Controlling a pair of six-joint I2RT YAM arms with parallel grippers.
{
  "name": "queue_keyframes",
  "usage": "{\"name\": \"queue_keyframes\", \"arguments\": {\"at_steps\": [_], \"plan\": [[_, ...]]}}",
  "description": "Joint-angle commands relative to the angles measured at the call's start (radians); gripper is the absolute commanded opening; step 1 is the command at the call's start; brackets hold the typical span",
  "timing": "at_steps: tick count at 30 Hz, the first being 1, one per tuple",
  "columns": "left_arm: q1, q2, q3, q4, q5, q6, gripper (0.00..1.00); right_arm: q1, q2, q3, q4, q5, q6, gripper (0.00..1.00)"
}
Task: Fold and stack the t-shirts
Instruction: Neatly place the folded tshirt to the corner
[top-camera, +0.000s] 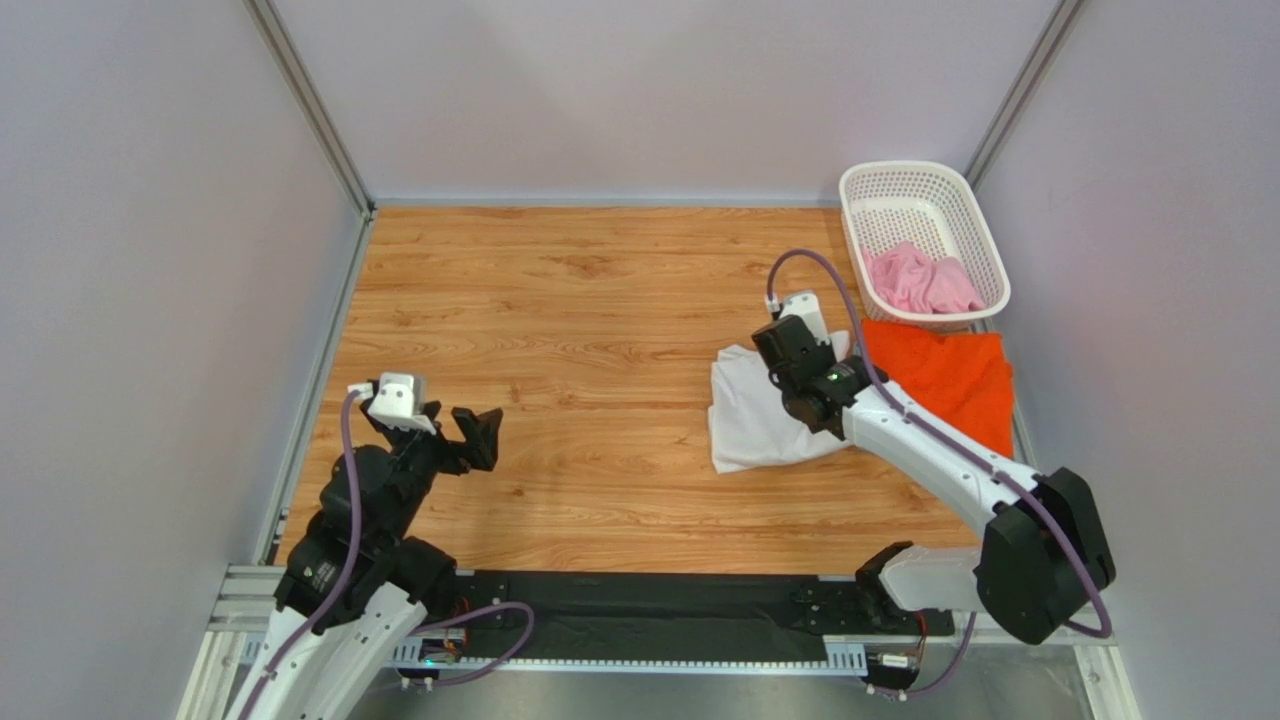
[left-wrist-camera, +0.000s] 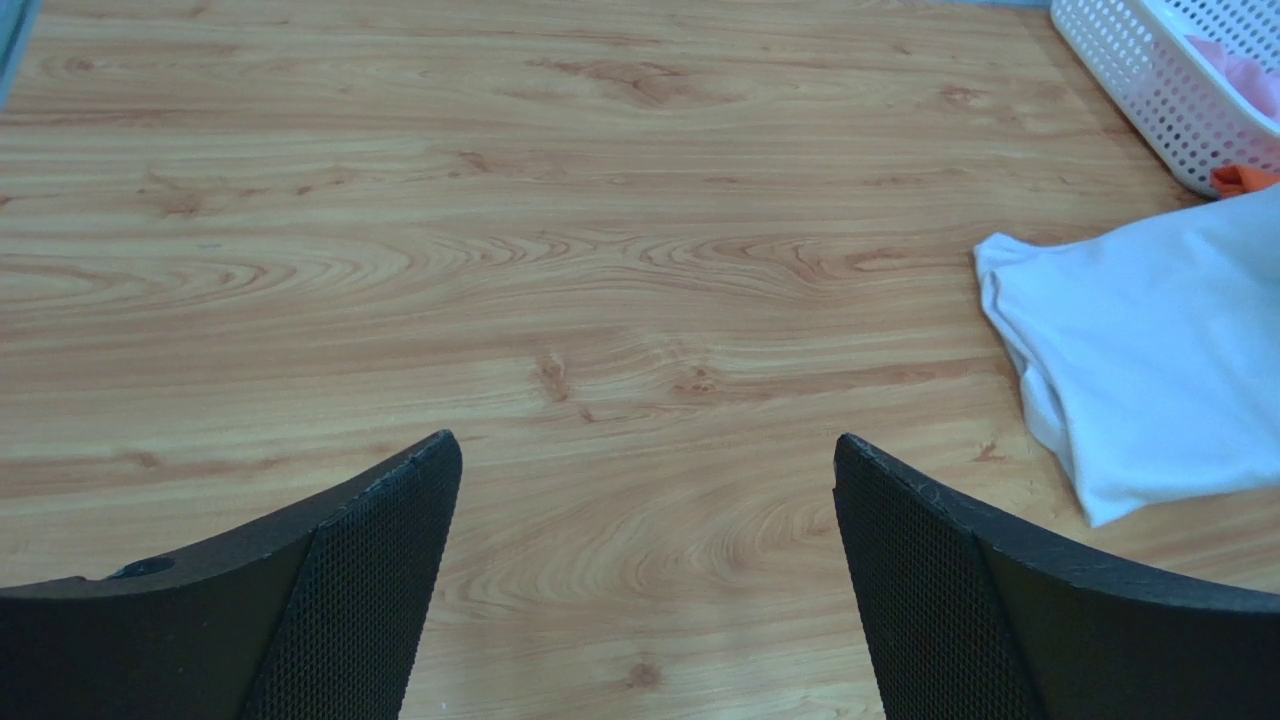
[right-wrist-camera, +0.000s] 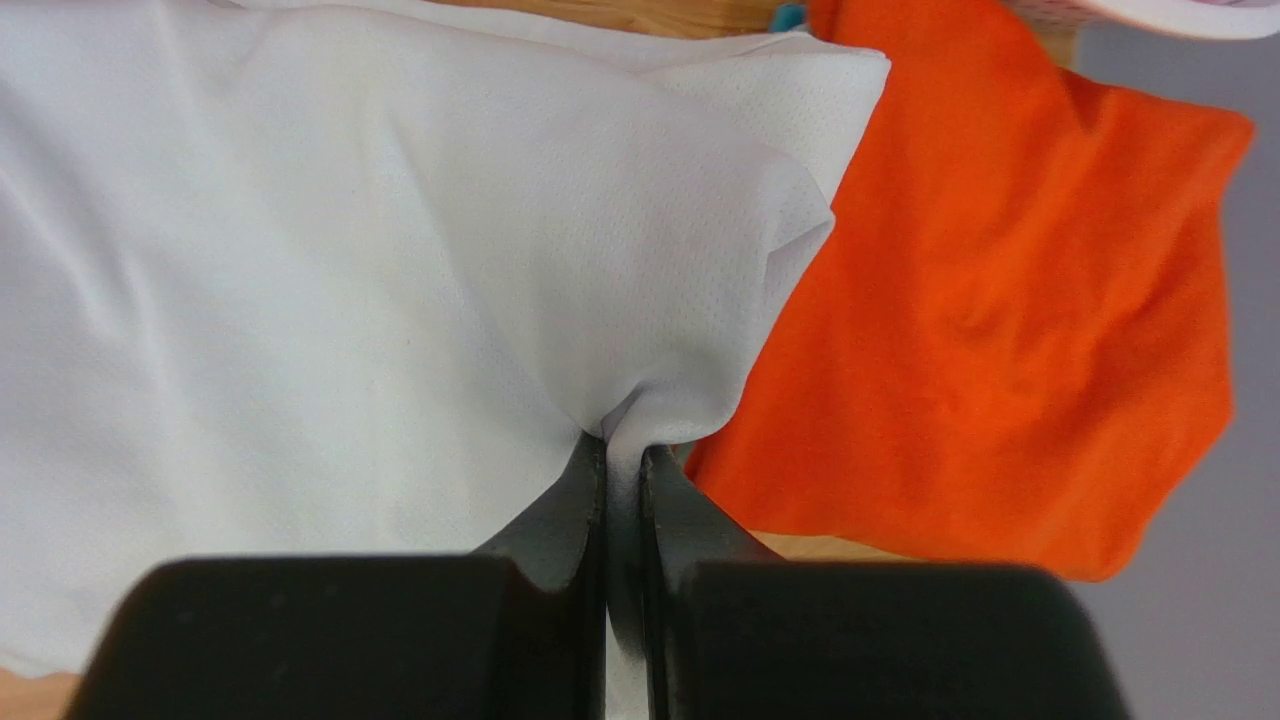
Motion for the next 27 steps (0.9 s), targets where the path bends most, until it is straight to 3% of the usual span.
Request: {"name": "queue_keyframes", "arguments": {"at_steps": [1, 9, 27], "plan": [[0.002, -0.018, -0.008, -0.001, -0.002, 0.016, 1.0, -0.047, -0.072, 0.011, -0.014, 0.091, -0.074, 0.0], [0.002, -0.015, -0.008, -0.01, 0.002, 0.01, 1.0, -0.093, -0.126, 0.05, 0.02, 0.207, -0.255, 0.0], [0.002, -0.016, -0.006, -0.015, -0.004, 0.004, 1.0, -0.219, -0.108, 0.304, -0.23, 0.11, -0.271, 0.0]]}}
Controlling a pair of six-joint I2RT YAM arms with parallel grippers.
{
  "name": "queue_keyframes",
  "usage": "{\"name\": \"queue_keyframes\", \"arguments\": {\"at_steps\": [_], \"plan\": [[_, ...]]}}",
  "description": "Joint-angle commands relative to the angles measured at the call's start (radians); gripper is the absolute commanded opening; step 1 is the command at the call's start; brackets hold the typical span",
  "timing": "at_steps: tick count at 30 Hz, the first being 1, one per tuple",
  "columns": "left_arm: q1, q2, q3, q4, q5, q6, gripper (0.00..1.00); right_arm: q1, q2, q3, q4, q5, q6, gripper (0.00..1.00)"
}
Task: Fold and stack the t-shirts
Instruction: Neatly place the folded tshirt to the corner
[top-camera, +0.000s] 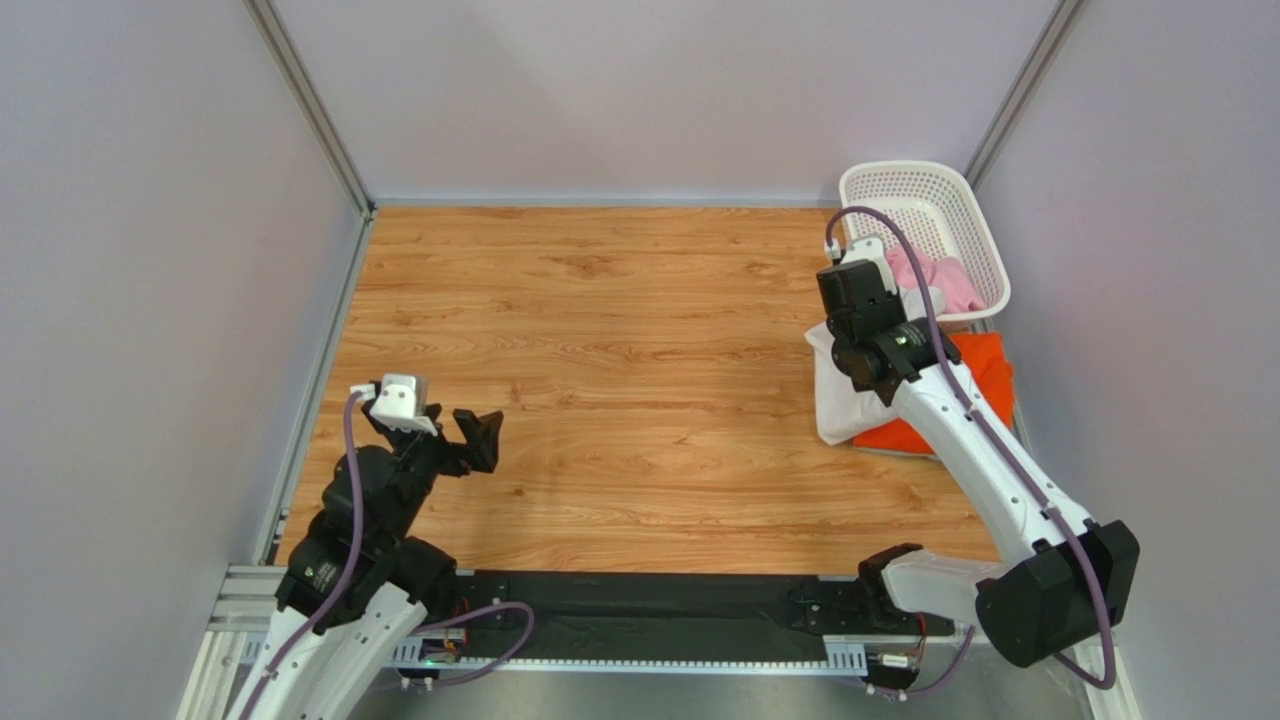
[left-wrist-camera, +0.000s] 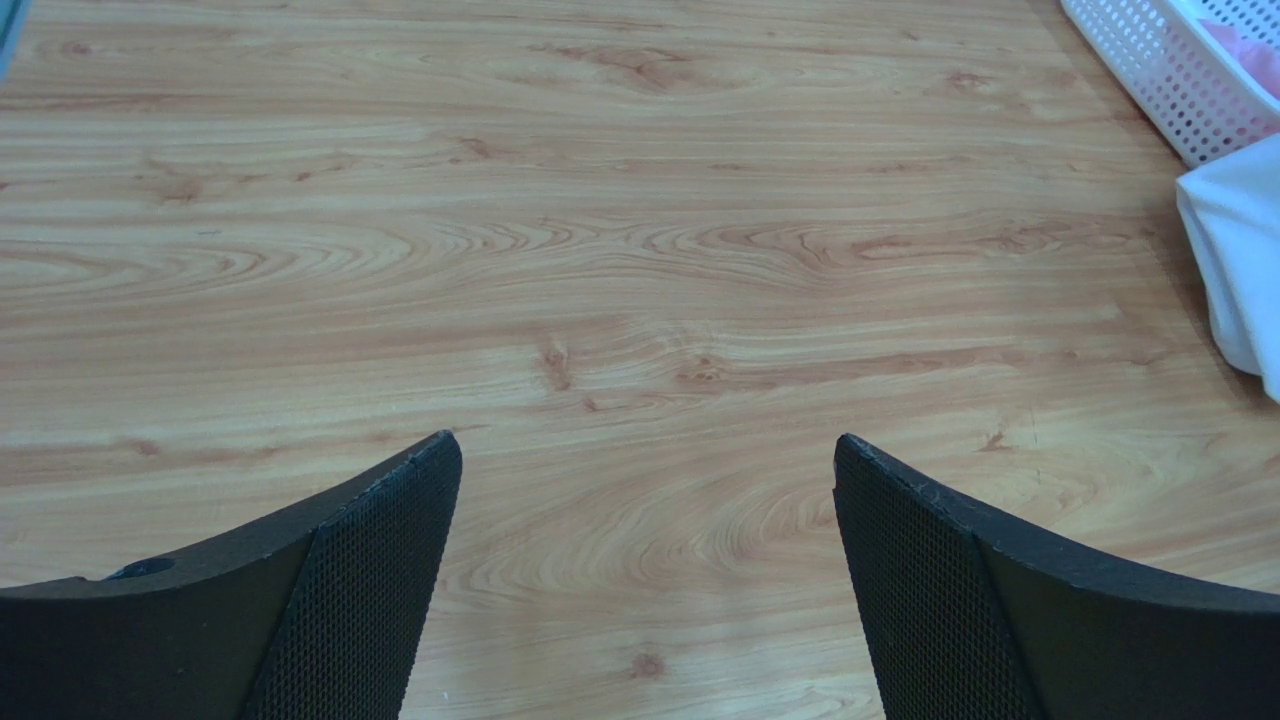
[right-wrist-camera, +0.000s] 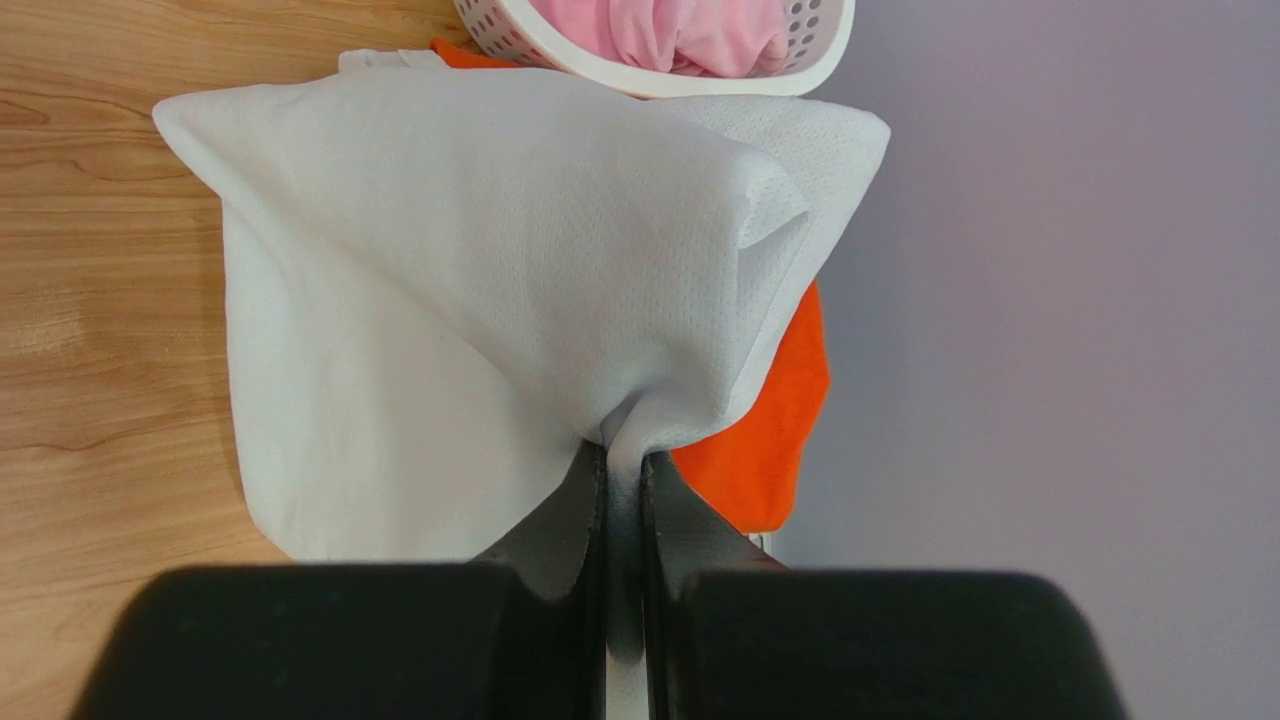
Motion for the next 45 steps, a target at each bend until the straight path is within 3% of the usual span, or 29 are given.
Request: {"name": "queue_keyframes", "arguments": {"at_steps": [1, 17, 27, 40, 43, 44, 45], "plan": [[0.002, -0.008, 0.003, -0.001, -0.004, 0.005, 1.0, -0.005, -0.014, 0.07, -0.062, -0.019, -0.026, 0.0], [0.002, -0.009, 0.003, -0.002, -0.013, 0.004, 1.0, -0.114, -0.042, 0.121, -0.129, -0.071, -0.034, 0.0], [0.002, -0.005, 0.001, -0.002, -0.017, 0.004, 1.0, -0.348, -0.003, 0.09, -0.049, -0.132, -0.028, 0.0], [0.002, 0.0, -0.002, -0.002, -0.022, 0.007, 1.0, -0.496, 0.142, 0.076, -0.01, -0.105, 0.001, 0.0], [0.002, -0.002, -0.002, -0.002, -0.019, 0.005, 1.0, -0.512, 0.179, 0.061, 0.022, -0.095, 0.043, 0.21], [0.002, -0.002, -0.002, -0.004, -0.021, 0.007, 1.0, -0.515, 0.188, 0.06, 0.022, -0.094, 0.055, 0.43], [0.002, -0.003, -0.002, -0.004, -0.019, 0.005, 1.0, -0.526, 0.202, 0.06, 0.022, -0.082, 0.078, 0.56]]}}
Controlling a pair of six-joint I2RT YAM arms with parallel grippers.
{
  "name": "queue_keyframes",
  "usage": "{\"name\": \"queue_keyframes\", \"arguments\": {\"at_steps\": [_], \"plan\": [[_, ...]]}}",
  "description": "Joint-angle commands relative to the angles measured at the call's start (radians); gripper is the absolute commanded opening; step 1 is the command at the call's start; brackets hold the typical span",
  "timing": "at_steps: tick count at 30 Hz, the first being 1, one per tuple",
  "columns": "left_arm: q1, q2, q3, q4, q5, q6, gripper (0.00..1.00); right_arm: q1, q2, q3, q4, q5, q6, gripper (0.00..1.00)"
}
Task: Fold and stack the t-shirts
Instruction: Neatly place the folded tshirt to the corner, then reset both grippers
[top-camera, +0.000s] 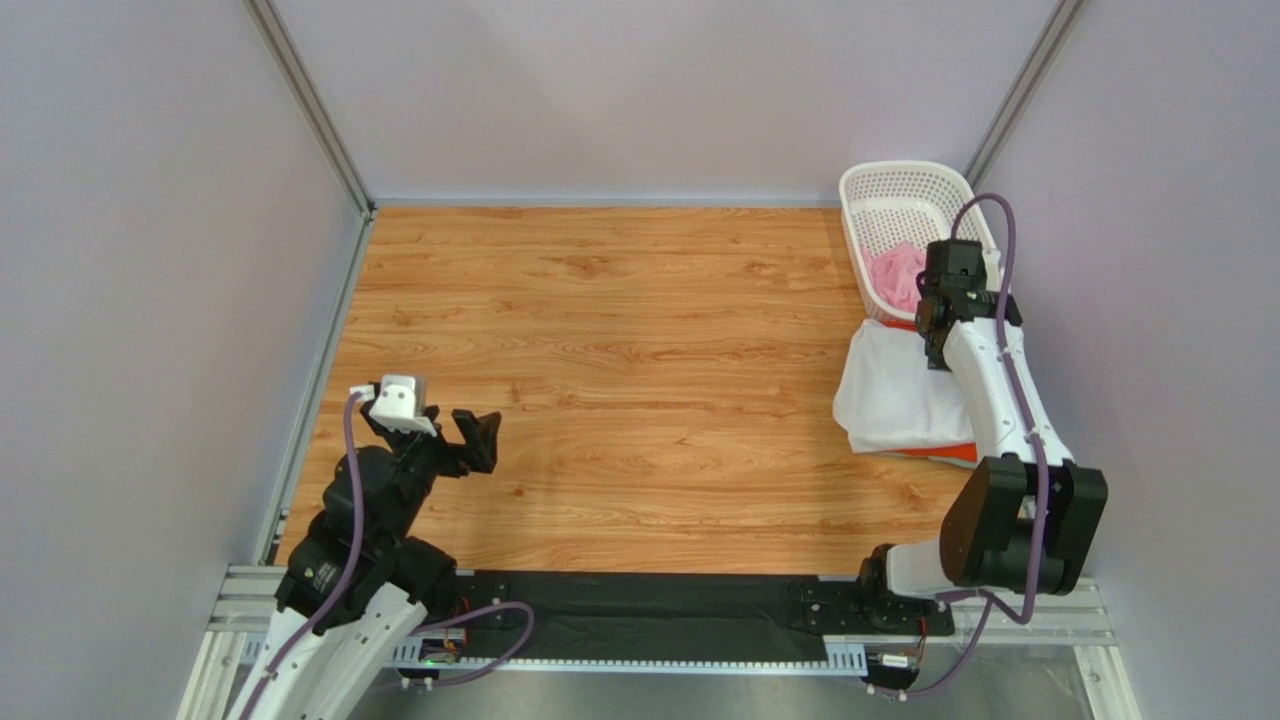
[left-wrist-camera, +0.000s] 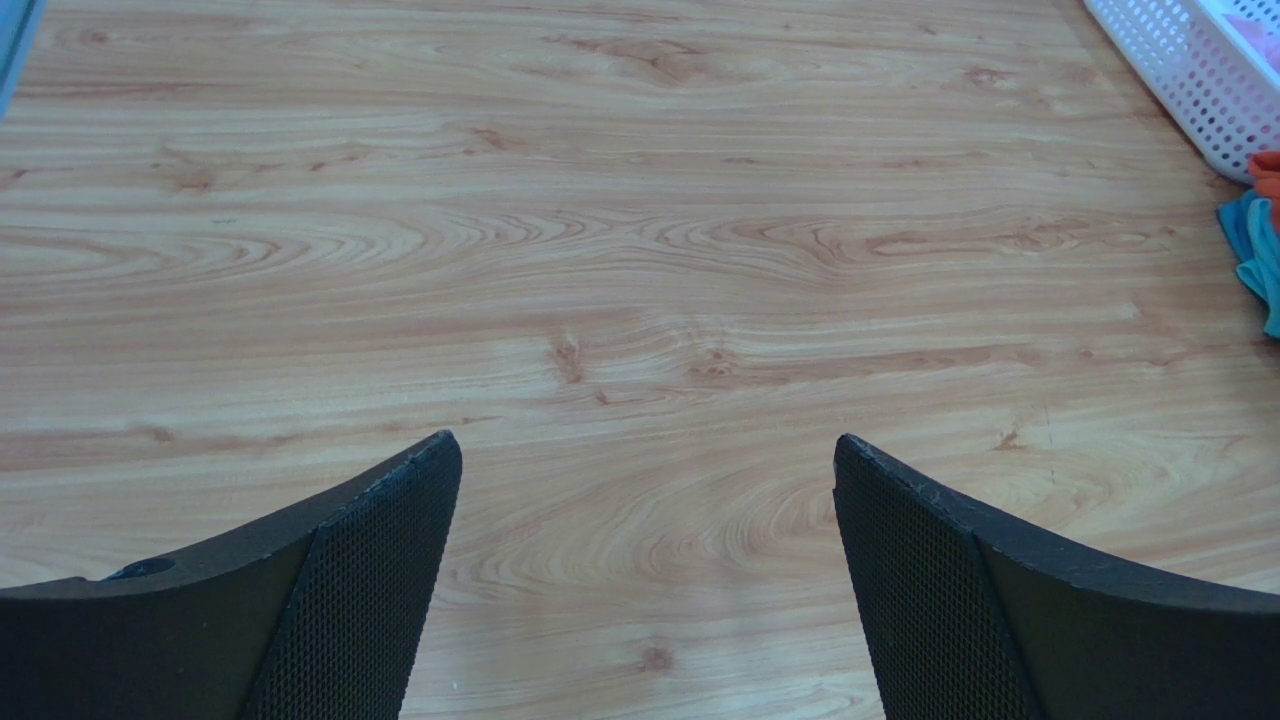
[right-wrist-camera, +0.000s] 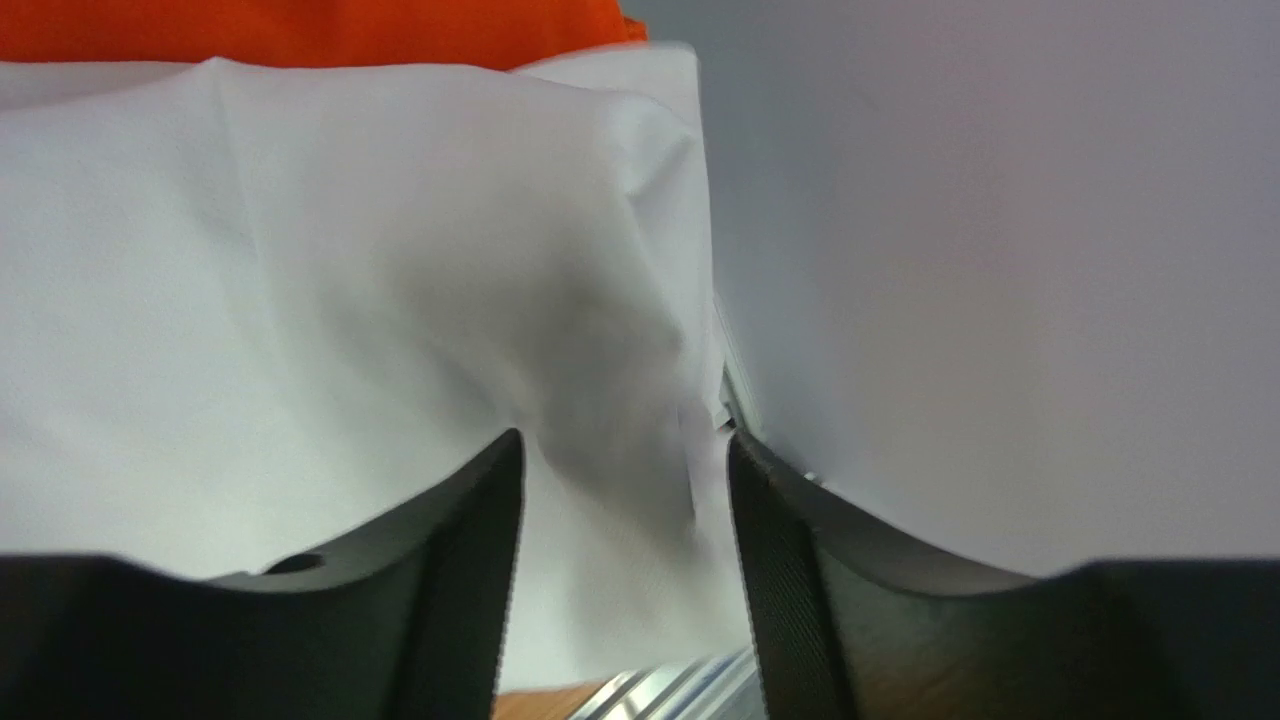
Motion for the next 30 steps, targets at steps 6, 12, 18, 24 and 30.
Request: {"name": "queue_keyframes", "arguments": {"at_steps": [6, 12, 18, 24, 30], "plan": [[0.002, 0.0, -0.002, 0.009, -0.004, 0.005, 1.0, -0.053, 0.044, 0.014, 0.047, 0.053, 0.121, 0.86], [0.002, 0.006, -0.002, 0.009, -0.008, 0.006, 1.0, -0.053, -0.062, -0.011, 0.087, -0.17, 0.164, 1.0], [0.002, 0.004, 0.007, 0.006, -0.018, -0.006, 1.0, -0.053, -0.271, -0.113, 0.196, -0.483, 0.253, 1.0], [0.002, 0.058, 0.079, -0.018, -0.014, -0.06, 1.0, -0.053, -0.484, -0.256, 0.302, -0.696, 0.356, 1.0], [0.002, 0.309, 0.272, -0.196, -0.012, -0.145, 1.0, -0.053, -0.606, -0.324, 0.311, -0.833, 0.391, 1.0]]}}
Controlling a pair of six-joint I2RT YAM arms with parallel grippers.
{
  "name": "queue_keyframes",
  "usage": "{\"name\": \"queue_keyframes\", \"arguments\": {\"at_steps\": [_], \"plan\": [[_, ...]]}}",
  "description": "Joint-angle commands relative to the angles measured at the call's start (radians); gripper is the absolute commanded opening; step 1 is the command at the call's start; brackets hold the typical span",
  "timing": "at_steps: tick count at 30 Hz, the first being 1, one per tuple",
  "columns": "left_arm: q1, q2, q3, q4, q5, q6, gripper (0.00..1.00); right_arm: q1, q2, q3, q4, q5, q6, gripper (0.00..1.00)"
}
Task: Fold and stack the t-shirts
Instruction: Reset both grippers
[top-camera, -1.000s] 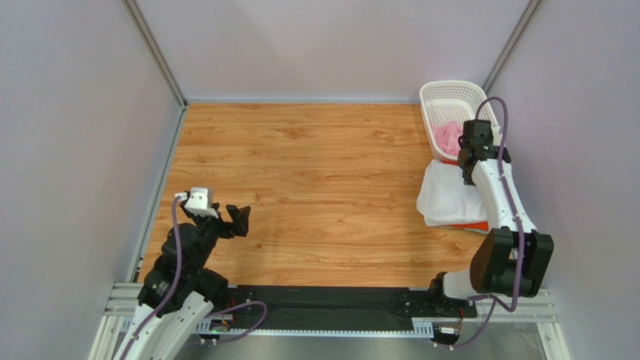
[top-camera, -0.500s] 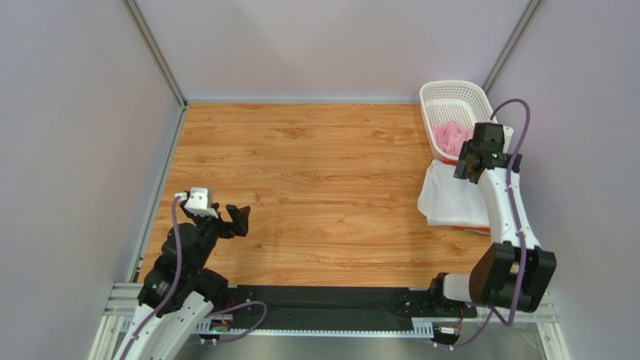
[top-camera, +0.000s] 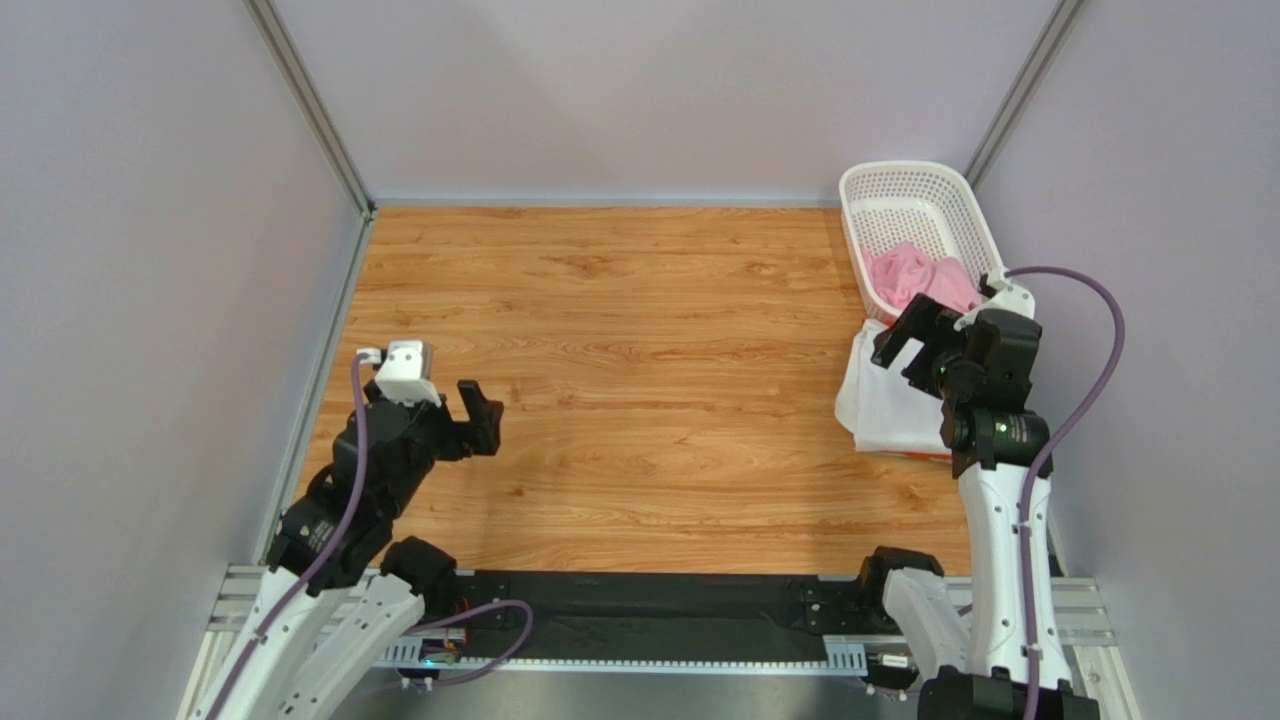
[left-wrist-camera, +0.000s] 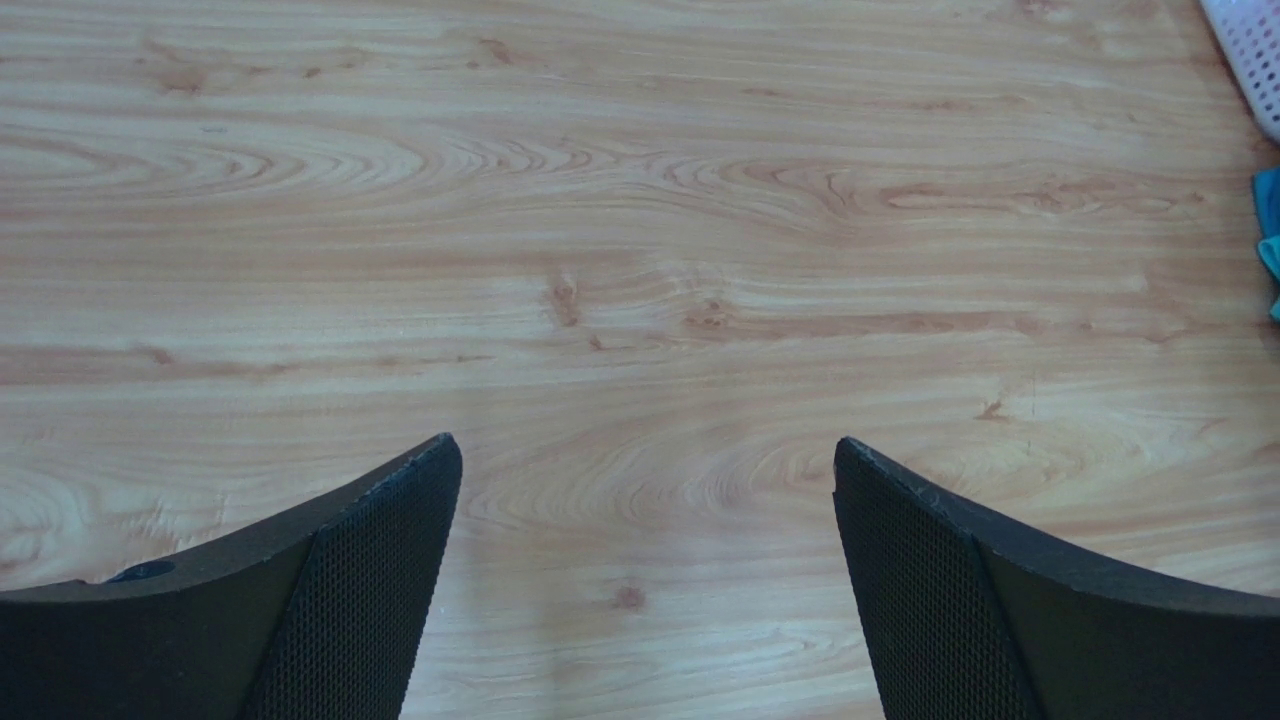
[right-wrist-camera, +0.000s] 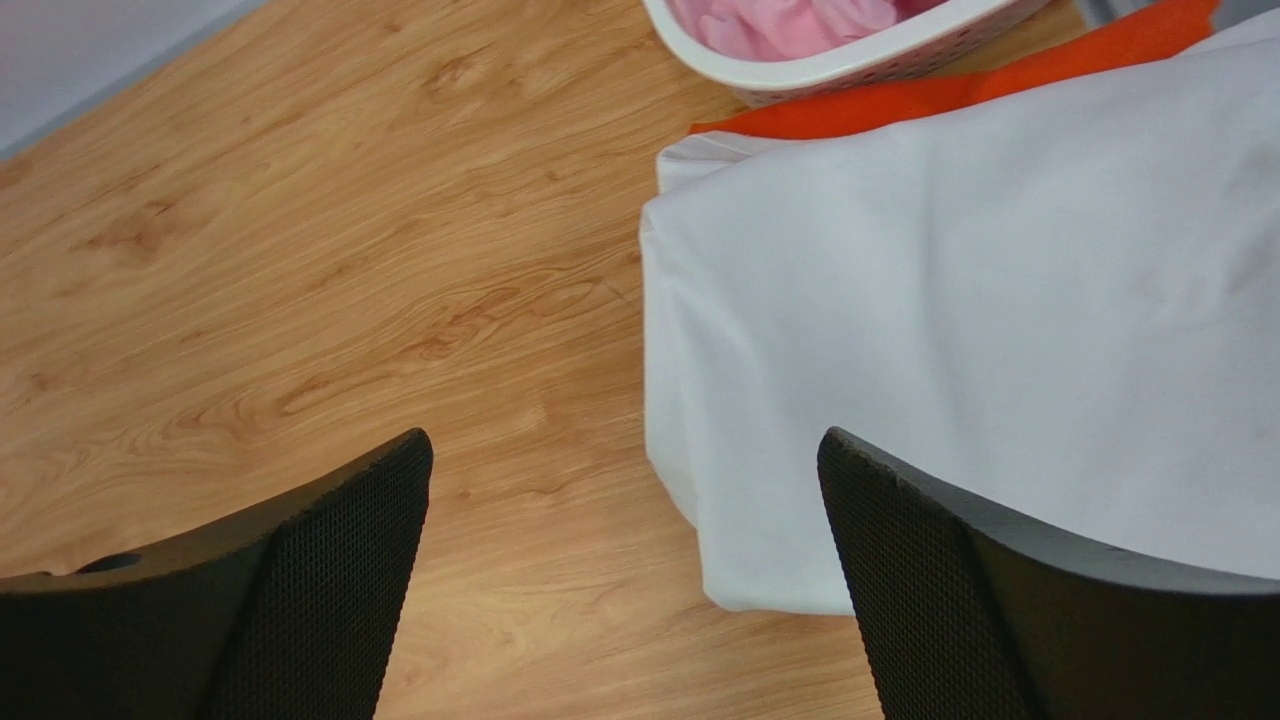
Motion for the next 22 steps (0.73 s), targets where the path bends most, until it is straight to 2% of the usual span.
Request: {"name": "queue_keyframes", "arguments": {"at_steps": [1, 4, 8, 18, 22], "plan": [[0.002, 0.155, 0.127, -0.134, -0.004, -0.061, 1.0, -0.001, -0.062, -0.041, 0.08, -0.164, 0.042, 1.0], [0.002, 0.273, 0.21, -0.185, -0.029, -0.092, 1.0, -0.001, -0.096, -0.092, 0.109, -0.25, 0.03, 1.0], [0.002, 0.321, 0.241, -0.199, -0.001, -0.092, 1.0, -0.001, -0.108, -0.122, 0.105, -0.279, 0.024, 1.0], [0.002, 0.147, 0.158, -0.131, -0.093, -0.132, 1.0, -0.001, -0.112, -0.135, 0.117, -0.308, 0.015, 1.0], [0.002, 0.134, 0.154, -0.13, -0.112, -0.132, 1.0, -0.001, -0.105, -0.133, 0.117, -0.331, 0.015, 1.0]]}}
